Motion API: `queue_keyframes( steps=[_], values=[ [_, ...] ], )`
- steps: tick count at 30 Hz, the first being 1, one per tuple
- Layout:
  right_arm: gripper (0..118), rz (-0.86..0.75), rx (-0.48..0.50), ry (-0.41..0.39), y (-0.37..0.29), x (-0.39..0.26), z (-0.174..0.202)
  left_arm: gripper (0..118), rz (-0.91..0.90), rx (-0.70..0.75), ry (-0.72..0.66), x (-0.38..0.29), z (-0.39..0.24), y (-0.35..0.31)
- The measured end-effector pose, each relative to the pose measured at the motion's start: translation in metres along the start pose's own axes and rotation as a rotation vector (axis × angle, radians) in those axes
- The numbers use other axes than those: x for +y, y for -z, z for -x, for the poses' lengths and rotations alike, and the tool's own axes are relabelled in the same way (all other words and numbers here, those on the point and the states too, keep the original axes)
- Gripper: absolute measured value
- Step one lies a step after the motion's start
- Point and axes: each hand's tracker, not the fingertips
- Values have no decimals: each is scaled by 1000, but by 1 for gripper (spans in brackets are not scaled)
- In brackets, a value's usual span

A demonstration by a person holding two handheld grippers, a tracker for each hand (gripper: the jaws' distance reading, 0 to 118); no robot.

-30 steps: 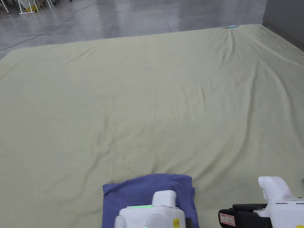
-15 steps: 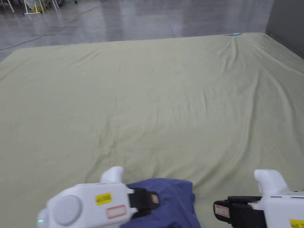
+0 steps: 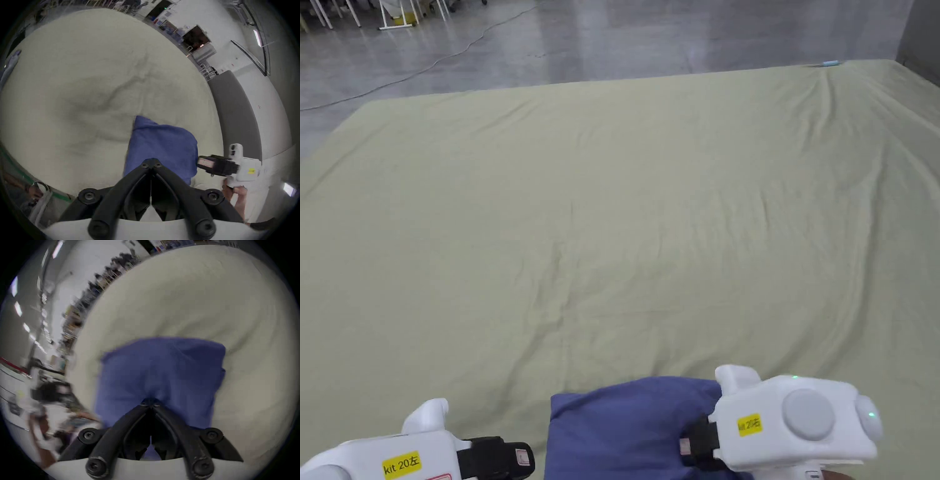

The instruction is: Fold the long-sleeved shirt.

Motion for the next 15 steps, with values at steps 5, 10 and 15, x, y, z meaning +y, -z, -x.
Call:
queue_keyframes(
  steps=[5,10,15],
  values=[
    [0,-83,95,-79,17,-16,-29,0,12,2,-7,1,1,10],
    [0,-43,144,-32,16,-10,-43,0,26,-19,8,6,-3,19],
    [0,-18,195,15,17,-5,-52,115,77,-95,37,13,1,50]
  ],
)
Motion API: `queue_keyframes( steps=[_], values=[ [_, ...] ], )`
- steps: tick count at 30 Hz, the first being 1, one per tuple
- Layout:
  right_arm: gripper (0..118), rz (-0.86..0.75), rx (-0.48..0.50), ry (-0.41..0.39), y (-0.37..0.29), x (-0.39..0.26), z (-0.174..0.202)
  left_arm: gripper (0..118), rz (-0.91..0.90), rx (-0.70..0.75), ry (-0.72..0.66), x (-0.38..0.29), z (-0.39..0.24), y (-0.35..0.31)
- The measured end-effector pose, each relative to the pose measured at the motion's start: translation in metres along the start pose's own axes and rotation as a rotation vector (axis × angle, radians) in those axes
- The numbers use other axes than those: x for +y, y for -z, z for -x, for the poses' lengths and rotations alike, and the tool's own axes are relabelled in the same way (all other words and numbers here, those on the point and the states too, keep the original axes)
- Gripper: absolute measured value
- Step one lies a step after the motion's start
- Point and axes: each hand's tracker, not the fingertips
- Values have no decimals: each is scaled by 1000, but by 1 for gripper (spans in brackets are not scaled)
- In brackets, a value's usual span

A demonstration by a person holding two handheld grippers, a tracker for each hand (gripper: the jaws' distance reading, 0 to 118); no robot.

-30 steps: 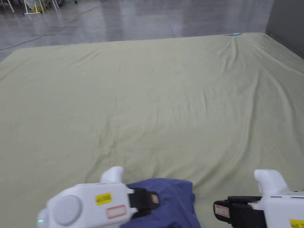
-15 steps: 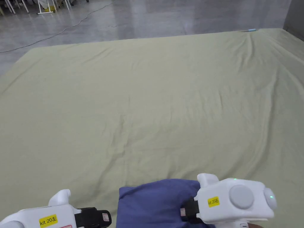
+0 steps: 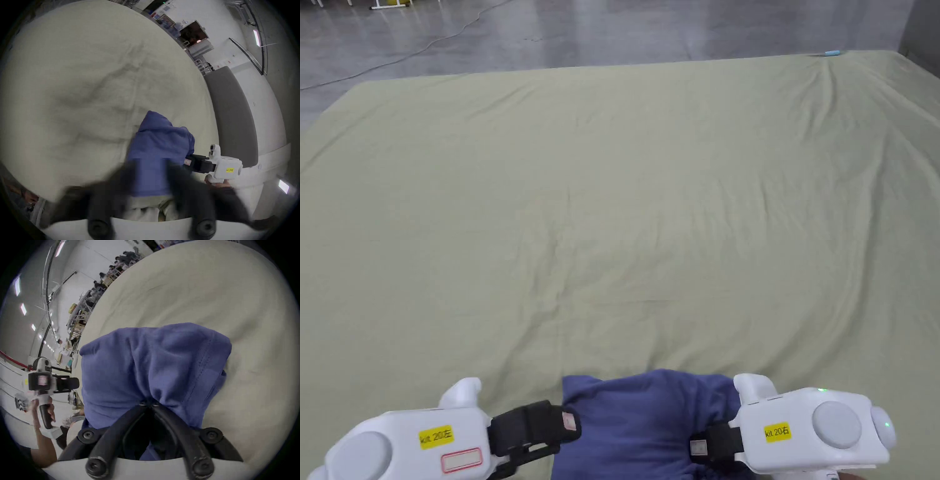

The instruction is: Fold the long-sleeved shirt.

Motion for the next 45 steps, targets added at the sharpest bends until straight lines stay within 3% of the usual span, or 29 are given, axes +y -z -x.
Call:
queue_keyframes(
  steps=[7,8,11,12,14,15,16,17,20,24,31,35,39,42,45],
  values=[
    [0,4,81,88,-1,0,-15,115,230,-153,-138,16,27,65],
    [0,4,91,98,1,0,-18,115,244,-230,-180,17,30,71],
    [0,5,110,119,1,0,-22,111,235,-277,-201,22,30,72],
    [0,5,109,119,2,0,-20,82,241,-304,-194,21,30,74],
    [0,6,104,114,2,0,-19,49,259,-346,-193,19,26,80],
    [0,5,101,111,2,0,-19,16,262,-340,-206,16,27,85],
    [0,5,98,109,2,-1,-18,13,268,-362,-260,12,31,89],
    [0,3,98,110,2,-1,-18,13,258,-374,-325,11,34,92],
    [0,-6,102,127,-1,-3,-16,13,215,-334,-278,12,29,78],
    [0,-42,66,147,-16,-8,3,13,190,-171,-140,12,6,56],
    [0,-127,-90,-9,-26,-19,95,13,153,7,44,28,-2,-1],
    [0,-159,-57,-63,-12,-32,157,13,83,130,23,38,30,-52],
    [0,-102,60,-171,-1,-41,207,13,34,266,-23,52,82,-106],
    [0,-96,76,-253,-3,-46,231,13,3,465,-45,61,114,-140],
    [0,-91,93,-265,-7,-47,237,13,18,659,-16,67,138,-150]
  ],
)
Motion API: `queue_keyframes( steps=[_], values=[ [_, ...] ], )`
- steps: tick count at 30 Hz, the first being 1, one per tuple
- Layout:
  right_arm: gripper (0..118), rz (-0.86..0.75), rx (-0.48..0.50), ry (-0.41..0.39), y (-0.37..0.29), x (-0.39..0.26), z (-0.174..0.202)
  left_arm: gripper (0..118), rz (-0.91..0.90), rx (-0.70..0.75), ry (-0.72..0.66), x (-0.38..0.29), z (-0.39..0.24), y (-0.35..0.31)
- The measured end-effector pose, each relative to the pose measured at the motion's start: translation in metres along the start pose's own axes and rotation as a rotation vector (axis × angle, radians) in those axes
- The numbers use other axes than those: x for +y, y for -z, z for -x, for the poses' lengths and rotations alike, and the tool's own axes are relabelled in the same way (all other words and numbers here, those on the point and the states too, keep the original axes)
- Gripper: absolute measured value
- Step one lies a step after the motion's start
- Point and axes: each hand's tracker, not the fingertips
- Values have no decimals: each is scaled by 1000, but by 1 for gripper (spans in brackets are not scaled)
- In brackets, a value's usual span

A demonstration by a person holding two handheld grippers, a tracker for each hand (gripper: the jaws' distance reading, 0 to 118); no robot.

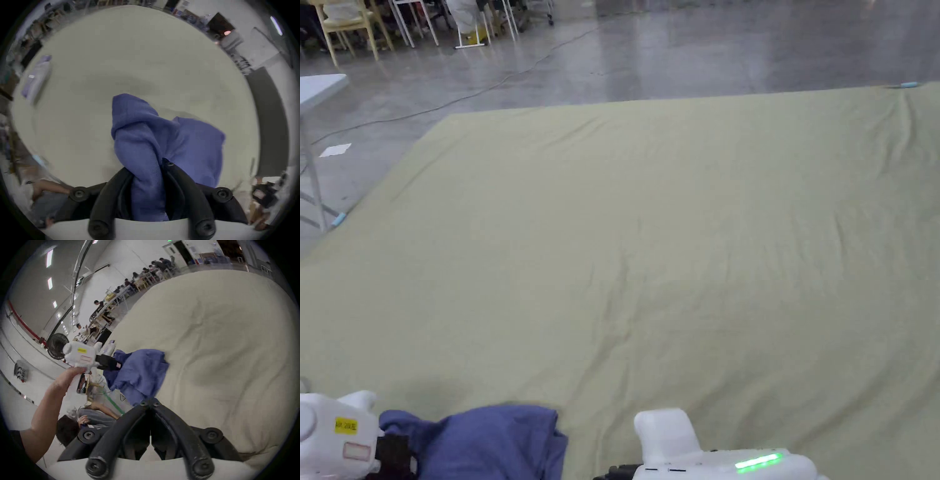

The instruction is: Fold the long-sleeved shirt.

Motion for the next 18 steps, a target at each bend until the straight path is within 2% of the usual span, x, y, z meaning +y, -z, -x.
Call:
queue_keyframes(
  steps=[2,5,6,7,9,10,14,18],
  values=[
    [0,-2,-12,-12,-2,2,3,13,-18,95,23,0,6,4],
    [0,-13,-33,-20,-8,6,-1,13,-29,51,4,-1,5,7],
    [0,-17,-29,-16,-10,7,-2,18,-45,65,-3,-4,0,7],
    [0,-22,-29,-14,-12,9,-3,43,-57,122,17,-6,-5,6],
    [0,-45,-42,-20,-19,11,-4,103,-116,292,94,-7,-13,-2],
    [0,-59,-49,-23,-23,12,-4,112,-202,295,60,-10,-16,-10],
    [0,-107,-58,-26,-44,18,-7,113,-419,126,-37,-13,-31,-69],
    [0,-184,-66,-44,-78,28,-14,110,-492,-15,-6,-15,-64,-117]
  ],
)
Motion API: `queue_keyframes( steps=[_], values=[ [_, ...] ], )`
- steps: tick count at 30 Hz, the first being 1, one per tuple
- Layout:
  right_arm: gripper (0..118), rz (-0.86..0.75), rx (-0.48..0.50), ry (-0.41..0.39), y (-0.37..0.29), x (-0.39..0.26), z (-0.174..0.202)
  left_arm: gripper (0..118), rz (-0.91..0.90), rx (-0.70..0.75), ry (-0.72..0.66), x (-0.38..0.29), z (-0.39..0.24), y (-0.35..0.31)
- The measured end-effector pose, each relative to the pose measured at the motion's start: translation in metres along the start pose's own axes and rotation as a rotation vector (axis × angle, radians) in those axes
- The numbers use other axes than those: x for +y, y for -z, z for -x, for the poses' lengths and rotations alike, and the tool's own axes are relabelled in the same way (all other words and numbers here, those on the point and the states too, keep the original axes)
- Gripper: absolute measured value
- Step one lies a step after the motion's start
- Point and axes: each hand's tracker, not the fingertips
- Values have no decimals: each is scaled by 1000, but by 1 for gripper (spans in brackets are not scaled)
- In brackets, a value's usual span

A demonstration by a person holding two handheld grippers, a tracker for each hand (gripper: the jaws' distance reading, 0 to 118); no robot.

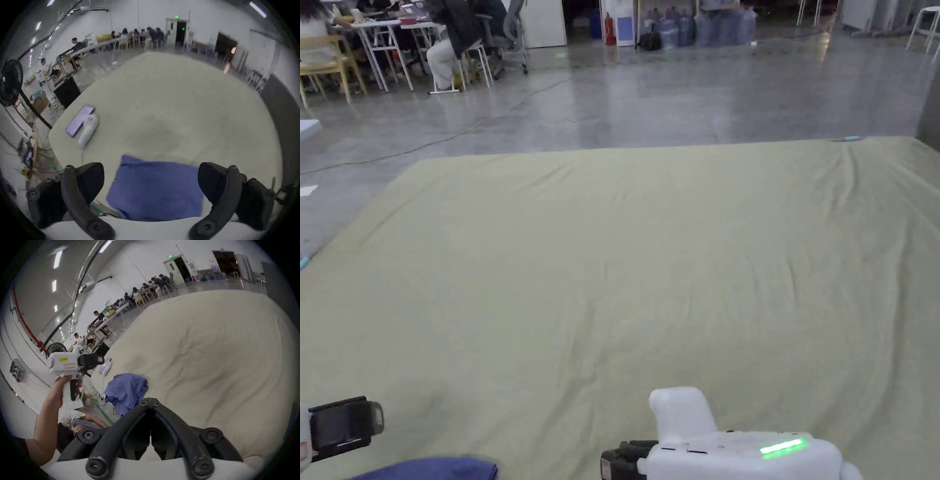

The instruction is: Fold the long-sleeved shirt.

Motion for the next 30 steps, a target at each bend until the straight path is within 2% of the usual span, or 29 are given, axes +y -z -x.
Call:
queue_keyframes(
  steps=[1,3,4,5,6,8,11,16,20,25,30],
  values=[
    [0,-38,-10,-10,-13,6,-4,92,-2,-24,12,6,-14,-14],
    [0,-111,-44,-15,-45,22,-17,0,-109,-82,41,18,-35,-47],
    [0,-151,-61,-8,-62,30,-24,0,-155,-67,94,26,-51,-60],
    [0,-207,-93,-5,-83,40,-31,0,-273,22,190,34,-66,-81],
    [0,-264,-127,-10,-103,50,-36,0,-304,65,201,43,-79,-101],
    [0,-394,-219,-40,-147,70,-42,0,-393,-10,238,60,-103,-142],
    [0,-555,-319,-87,-203,92,-42,0,-526,-129,204,60,-145,-165],
    [0,-733,-481,-182,-256,106,-28,0,-741,-230,210,42,-216,-211],
    [0,-766,-514,-200,-269,94,-21,0,-772,-232,198,14,-256,-221],
    [0,-731,-547,-233,-261,76,-23,0,-721,-254,207,-5,-281,-207],
    [0,-715,-527,-193,-263,72,-35,0,-727,-230,251,-14,-296,-215]
  ],
)
